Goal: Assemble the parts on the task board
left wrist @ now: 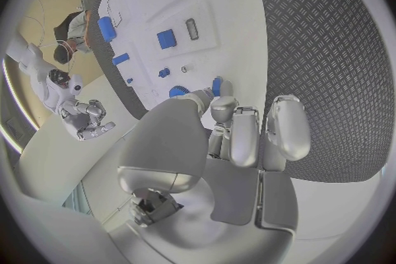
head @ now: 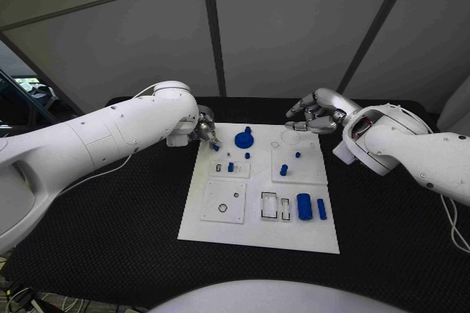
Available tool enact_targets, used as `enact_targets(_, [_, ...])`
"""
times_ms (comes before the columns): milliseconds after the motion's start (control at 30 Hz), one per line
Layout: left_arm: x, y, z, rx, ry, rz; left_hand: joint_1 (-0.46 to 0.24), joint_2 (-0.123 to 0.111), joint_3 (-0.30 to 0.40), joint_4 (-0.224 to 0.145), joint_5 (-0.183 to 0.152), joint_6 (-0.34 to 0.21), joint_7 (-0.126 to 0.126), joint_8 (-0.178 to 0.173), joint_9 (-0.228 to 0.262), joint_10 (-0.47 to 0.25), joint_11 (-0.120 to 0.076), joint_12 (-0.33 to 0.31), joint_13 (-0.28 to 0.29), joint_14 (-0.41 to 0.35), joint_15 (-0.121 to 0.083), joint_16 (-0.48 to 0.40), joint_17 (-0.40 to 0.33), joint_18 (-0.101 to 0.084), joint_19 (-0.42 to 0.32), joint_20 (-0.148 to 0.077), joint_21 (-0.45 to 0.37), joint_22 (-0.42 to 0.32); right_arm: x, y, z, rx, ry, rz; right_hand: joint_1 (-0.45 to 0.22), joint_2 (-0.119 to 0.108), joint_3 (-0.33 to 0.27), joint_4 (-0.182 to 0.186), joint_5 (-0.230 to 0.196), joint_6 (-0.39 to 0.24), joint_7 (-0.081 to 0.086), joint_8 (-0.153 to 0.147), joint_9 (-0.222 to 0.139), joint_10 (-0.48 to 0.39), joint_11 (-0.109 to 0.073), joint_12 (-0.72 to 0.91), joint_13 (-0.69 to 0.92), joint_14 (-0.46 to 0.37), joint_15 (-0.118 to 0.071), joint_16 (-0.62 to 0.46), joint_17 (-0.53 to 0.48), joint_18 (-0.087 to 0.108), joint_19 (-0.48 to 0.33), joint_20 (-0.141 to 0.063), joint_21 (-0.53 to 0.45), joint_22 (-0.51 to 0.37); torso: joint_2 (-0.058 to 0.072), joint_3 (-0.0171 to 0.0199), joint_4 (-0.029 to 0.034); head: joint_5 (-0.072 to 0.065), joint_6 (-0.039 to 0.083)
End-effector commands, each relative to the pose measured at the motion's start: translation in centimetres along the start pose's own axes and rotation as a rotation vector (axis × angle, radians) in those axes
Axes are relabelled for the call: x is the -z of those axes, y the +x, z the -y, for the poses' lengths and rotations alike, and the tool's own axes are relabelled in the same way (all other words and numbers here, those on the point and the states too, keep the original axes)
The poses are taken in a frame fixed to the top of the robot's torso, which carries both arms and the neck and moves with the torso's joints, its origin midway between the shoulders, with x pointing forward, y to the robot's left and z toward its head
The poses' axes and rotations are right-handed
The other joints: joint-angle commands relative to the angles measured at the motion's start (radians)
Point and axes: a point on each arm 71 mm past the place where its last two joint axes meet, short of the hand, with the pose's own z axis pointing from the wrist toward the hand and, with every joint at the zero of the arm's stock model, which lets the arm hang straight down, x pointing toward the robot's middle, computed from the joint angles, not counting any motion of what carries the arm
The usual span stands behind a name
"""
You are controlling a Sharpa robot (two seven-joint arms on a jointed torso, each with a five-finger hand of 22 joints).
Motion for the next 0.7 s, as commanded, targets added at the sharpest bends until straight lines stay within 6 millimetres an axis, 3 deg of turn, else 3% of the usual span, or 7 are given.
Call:
enact_targets(33, [0.3, -0.1, -0.1, 0.01, 0.023, 0.017, -0.014, -0.011, 0.099, -0.077, 0.001, -0.002, 0.0, 0.009, 0.004, 0.008, -0.001, -0.001, 0.001, 0.04, 0.001, 0.003, 0.006, 0.007, 0.0, 0.003, -0.002, 0.003, 0.0, -0.1, -0.1, 0.0, -0.008, -0.002, 0.003, 0.01, 0.002, 0.003, 0.006, 0.0, 0.001, 0.007, -0.001, 0.006, -0.003, 0.006, 0.001, 0.06, -0.004, -0.005, 0.075, 0.006, 0.0, -0.005, -0.003, 0.001, 0.0, -0.0003, 0.0013, 0.0, 0.0])
enact_targets(233, [1.3, -0.2, -0.6, 0.058, 0.051, 0.063, -0.037, -0.028, 0.149, -0.089, 0.001, -0.002, -0.002, 0.027, 0.013, 0.015, -0.004, 0.001, 0.001, 0.044, -0.001, 0.01, 0.013, 0.007, 0.002, 0.001, -0.002, 0.006, 0.0, -0.2, 0.1, 0.001, -0.003, -0.001, 0.003, 0.01, 0.002, 0.003, 0.006, 0.0, 0.001, 0.007, -0.001, 0.006, -0.003, 0.006, 0.001, 0.06, -0.004, -0.005, 0.075, 0.006, 0.0, -0.005, -0.003, 0.001, -0.001, 0.0001, 0.0041, -0.002, 0.002])
enact_targets(500, [3.4, 1.0, -0.6, 0.115, 0.118, 0.109, -0.062, -0.058, 0.225, -0.112, 0.001, -0.005, -0.006, 0.05, 0.024, 0.025, -0.007, -0.001, 0.0, 0.046, -0.005, 0.013, 0.016, 0.004, 0.011, -0.002, 0.004, 0.018, 0.1, -0.3, 0.3, 0.003, 0.003, 0.001, 0.003, 0.01, 0.002, 0.003, 0.006, 0.0, 0.001, 0.007, -0.001, 0.006, -0.003, 0.006, 0.001, 0.06, -0.004, -0.005, 0.075, 0.006, 0.0, -0.005, -0.003, 0.001, -0.002, 0.0014, 0.0034, 0.021, 0.004])
enact_targets(700, [4.6, 2.6, -0.4, 0.134, 0.148, 0.133, -0.083, -0.086, 0.288, -0.132, 0.001, -0.005, -0.009, 0.069, 0.032, 0.038, -0.011, 0.003, 0.006, 0.047, -0.008, 0.015, 0.018, 0.0, 0.025, -0.006, 0.017, 0.037, 0.1, -0.3, 0.3, 0.004, 0.004, 0.001, 0.003, 0.01, 0.002, 0.003, 0.006, 0.0, 0.001, 0.007, -0.001, 0.006, -0.003, 0.006, 0.001, 0.06, -0.004, -0.005, 0.075, 0.006, 0.0, -0.005, -0.003, 0.001, -0.001, 0.0005, 0.0045, 0.026, 0.002])
